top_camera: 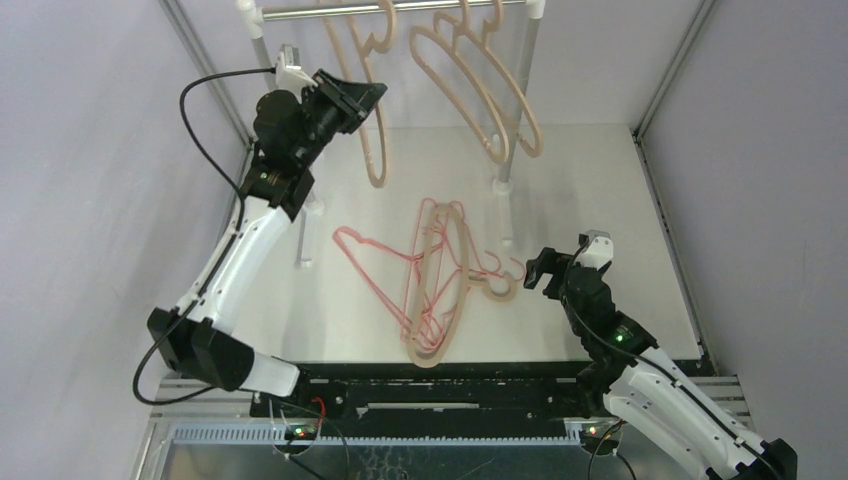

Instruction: Organize the hangers

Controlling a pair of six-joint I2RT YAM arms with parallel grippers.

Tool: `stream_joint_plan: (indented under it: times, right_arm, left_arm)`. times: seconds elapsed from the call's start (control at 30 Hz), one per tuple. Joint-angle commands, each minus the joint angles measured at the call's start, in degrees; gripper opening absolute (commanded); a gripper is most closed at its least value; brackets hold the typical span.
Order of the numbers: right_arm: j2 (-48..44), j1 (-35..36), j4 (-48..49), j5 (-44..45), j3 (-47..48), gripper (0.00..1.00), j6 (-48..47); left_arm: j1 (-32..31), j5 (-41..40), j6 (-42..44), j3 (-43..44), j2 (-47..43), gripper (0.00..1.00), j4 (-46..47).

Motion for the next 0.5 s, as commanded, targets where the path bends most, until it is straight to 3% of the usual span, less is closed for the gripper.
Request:
stream_joint_plan:
  times: [0.0,0.13,0.47]
  right_arm:
    - [0.1,-0.1,1.1,0.4,2.6,1.00,-0.9]
    - [0.3,-0.1,0.6,0.7,2.6,1.00,-0.5]
    - [1.3,-0.2,0.1,1.5,2.5,1.00,0.2]
  left_arm:
    - [1.7,6.0,-9.1,5.6,4.5,0.00,10.0]
    - [2.2,8.1,-16.0,7.8,9.0,0.00,16.2]
    - [2.1,8.0,-22.2,8.7,14.8,0.03,17.8]
